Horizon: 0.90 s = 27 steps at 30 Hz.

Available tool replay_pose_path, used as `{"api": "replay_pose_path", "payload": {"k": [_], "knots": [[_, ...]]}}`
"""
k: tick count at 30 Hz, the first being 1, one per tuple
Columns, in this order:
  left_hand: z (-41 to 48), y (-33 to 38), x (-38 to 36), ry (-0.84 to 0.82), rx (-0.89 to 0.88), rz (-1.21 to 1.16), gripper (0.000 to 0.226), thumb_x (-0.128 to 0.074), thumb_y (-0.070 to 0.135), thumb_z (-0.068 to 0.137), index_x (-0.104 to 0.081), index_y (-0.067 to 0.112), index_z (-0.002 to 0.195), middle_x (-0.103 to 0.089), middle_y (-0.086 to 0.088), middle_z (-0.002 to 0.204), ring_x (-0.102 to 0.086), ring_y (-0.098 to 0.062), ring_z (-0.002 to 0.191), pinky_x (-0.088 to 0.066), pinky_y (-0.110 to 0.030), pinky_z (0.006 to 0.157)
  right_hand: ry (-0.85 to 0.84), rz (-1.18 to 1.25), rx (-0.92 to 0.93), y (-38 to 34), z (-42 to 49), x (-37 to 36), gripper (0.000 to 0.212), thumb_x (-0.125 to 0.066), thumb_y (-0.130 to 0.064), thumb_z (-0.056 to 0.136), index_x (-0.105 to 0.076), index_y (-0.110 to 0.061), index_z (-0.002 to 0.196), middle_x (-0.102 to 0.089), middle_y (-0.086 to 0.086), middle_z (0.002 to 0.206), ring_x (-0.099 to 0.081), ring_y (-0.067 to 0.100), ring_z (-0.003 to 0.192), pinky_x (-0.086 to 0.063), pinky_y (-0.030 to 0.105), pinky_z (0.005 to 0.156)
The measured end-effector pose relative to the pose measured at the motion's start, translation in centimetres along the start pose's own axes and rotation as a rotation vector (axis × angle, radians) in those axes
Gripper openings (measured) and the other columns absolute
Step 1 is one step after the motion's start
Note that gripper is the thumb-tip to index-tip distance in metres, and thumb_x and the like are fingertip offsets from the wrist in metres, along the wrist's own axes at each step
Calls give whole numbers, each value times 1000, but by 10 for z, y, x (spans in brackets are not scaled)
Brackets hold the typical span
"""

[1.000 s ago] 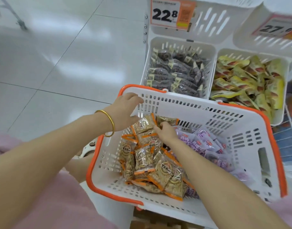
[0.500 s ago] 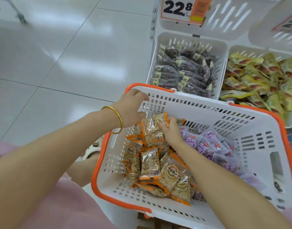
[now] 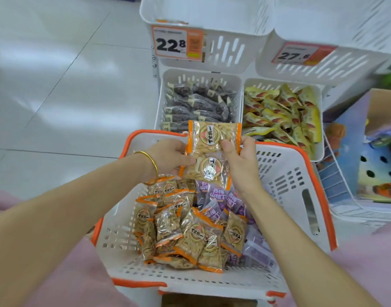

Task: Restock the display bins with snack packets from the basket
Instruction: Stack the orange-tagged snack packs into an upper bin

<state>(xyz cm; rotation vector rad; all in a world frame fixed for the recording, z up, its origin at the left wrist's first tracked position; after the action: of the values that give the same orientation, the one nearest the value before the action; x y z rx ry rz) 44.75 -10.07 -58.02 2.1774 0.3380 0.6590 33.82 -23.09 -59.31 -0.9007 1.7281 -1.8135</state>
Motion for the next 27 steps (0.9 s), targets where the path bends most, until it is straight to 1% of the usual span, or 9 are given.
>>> {"api": "replay_pose_path", "payload": {"k": [2, 5, 7, 8, 10, 12, 15, 22, 27], "knots": [[-1, 9, -2, 17, -31, -85, 10, -62, 10, 88, -63, 4, 95, -66, -15, 93, -64, -27, 84, -55, -41, 84, 25, 32, -28, -1, -3, 4, 15, -54, -25, 95, -43, -14, 96, -44, -1, 88, -45, 8, 76, -40, 18, 70], [0, 16, -1, 18, -27, -190, 9, -61, 8, 88, -62, 2, 94, -65, -12, 83, -62, -21, 77, -53, -45, 88, 39, 119, -83, -1, -7, 9, 33, -59, -33, 90, -43, -5, 97, -44, 11, 90, -43, 23, 79, -40, 38, 75], [0, 20, 1, 13, -12, -255, 4, -59, 8, 90, -60, 9, 94, -66, -8, 85, -64, -18, 78, -57, -42, 80, 44, 175, -138, 2, -7, 12, 48, -64, -42, 78, -45, -5, 100, -49, 27, 96, -48, 33, 79, -44, 50, 77], [1, 22, 2, 12, -2, -292, 10, -58, 8, 91, -58, 9, 101, -65, -10, 94, -65, -20, 85, -58, -42, 75, 44, 192, -159, 4, -6, 13, 48, -66, -42, 76, -46, -5, 99, -50, 31, 103, -51, 36, 81, -46, 53, 80], [2, 25, 5, 7, 6, -343, 21, -56, 7, 91, -56, 9, 112, -64, -12, 104, -66, -24, 89, -59, -43, 68, 48, 227, -171, 6, -6, 15, 30, -68, -29, 81, -51, -9, 96, -53, 31, 111, -57, 38, 87, -48, 57, 86], [3, 28, 8, 8, -5, -343, 21, -55, 8, 92, -55, 11, 113, -64, -11, 106, -67, -24, 85, -59, -42, 66, 44, 281, -196, 10, -2, 16, 18, -68, -12, 85, -56, -16, 99, -61, 23, 107, -62, 30, 91, -53, 49, 85], [5, 33, 12, 11, -39, -293, 12, -55, 11, 93, -57, 14, 105, -63, -12, 108, -68, -23, 83, -60, -40, 66, 19, 335, -188, 9, 0, 18, 30, -67, -1, 83, -57, -20, 104, -69, 2, 99, -65, 20, 91, -51, 34, 76], [2, 41, 17, 32, -102, -260, 11, -54, 12, 93, -61, 20, 95, -66, -6, 96, -68, -19, 77, -60, -35, 64, 80, 453, -198, 4, 2, 24, 30, -64, 5, 81, -52, -19, 96, -66, 1, 90, -63, 15, 81, -48, 29, 74], [0, 42, 22, 62, -108, -274, 12, -55, 12, 93, -63, 19, 98, -67, -8, 94, -68, -19, 75, -60, -36, 65, 93, 509, -233, 2, 4, 30, 34, -58, 5, 86, -50, -15, 112, -65, -2, 88, -62, 12, 76, -44, 24, 64]]}}
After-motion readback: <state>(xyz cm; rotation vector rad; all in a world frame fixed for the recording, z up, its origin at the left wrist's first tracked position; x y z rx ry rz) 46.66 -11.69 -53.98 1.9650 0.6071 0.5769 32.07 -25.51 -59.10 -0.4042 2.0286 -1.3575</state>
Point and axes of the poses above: each hand's wrist, its own z-axis towards the middle knuckle, its own x-axis out of the back of the hand, y = z × x, the point moved 4 cm from there along z, towards the middle knuckle
